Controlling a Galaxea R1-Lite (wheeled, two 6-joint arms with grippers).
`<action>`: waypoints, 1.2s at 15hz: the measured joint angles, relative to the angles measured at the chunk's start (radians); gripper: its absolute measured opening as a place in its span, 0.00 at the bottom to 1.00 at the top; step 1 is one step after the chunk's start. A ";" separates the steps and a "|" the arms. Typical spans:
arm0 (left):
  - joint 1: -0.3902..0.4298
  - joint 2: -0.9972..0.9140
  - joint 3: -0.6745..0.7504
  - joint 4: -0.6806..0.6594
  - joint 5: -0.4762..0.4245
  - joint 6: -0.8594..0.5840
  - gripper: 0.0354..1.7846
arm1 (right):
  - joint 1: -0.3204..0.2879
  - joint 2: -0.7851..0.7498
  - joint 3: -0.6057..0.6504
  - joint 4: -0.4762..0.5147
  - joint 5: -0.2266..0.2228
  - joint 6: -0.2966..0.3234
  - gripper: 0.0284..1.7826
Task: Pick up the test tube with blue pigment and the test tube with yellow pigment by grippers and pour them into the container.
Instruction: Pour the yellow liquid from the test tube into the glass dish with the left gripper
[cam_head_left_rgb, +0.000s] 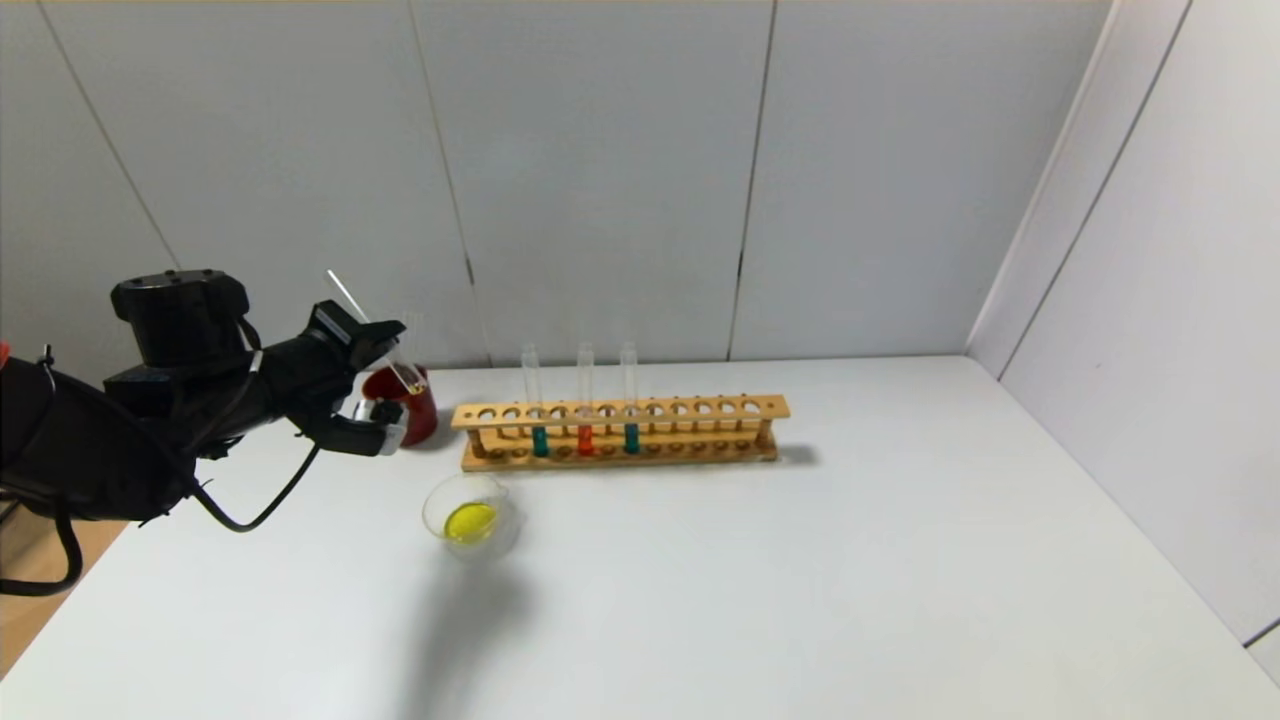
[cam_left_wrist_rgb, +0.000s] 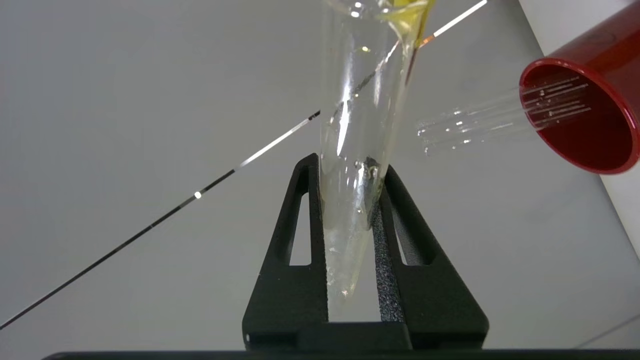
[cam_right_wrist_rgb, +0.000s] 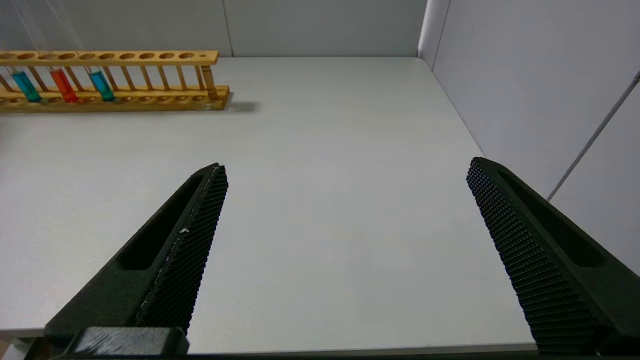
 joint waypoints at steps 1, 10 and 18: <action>0.000 -0.004 0.003 0.000 0.006 0.007 0.16 | 0.000 0.000 0.000 0.000 0.000 0.000 0.98; -0.014 -0.016 0.013 -0.001 0.007 0.012 0.16 | 0.000 0.000 0.000 0.000 0.000 0.000 0.98; -0.029 -0.050 0.049 0.000 0.013 0.011 0.16 | 0.000 0.000 0.000 0.000 0.000 0.000 0.98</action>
